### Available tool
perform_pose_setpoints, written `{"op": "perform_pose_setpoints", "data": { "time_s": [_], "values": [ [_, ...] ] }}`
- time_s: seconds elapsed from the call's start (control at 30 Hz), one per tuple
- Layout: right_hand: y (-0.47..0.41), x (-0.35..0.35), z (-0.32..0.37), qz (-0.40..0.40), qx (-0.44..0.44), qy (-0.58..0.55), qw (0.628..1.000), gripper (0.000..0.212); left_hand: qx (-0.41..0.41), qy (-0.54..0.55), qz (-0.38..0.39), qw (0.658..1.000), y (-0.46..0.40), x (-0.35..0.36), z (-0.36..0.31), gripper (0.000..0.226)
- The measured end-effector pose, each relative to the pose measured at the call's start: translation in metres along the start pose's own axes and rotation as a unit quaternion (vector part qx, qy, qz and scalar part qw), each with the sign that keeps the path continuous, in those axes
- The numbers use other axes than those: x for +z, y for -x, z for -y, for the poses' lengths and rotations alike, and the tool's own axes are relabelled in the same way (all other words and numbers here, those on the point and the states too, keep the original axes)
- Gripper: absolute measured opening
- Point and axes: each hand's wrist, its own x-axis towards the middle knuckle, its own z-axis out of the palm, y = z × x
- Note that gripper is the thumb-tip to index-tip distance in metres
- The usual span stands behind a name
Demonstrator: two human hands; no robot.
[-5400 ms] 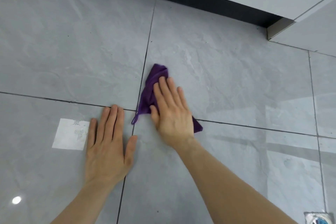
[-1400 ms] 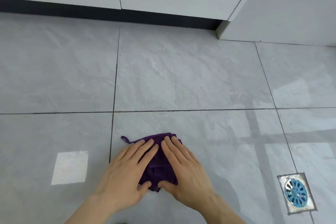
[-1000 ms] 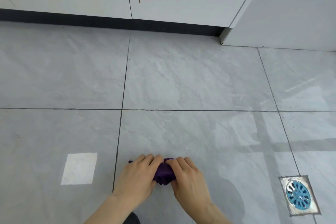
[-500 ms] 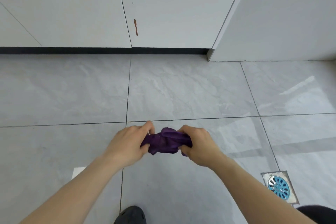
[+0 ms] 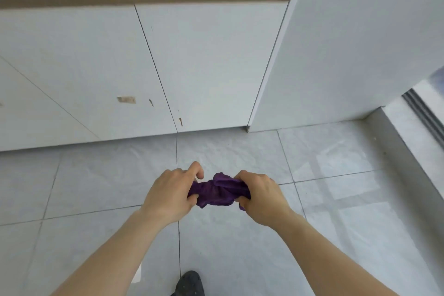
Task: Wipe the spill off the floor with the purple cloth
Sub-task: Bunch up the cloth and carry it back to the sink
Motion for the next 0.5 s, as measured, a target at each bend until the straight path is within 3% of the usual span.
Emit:
{"op": "perform_pose_setpoints", "data": {
  "time_s": [0.5],
  "values": [
    [0.147,-0.349,0.212,-0.081,-0.017,0.014,0.996,0.029,-0.023,0.042,-0.068,0.997,0.114,-0.381,-0.199,0.036]
  ]
}}
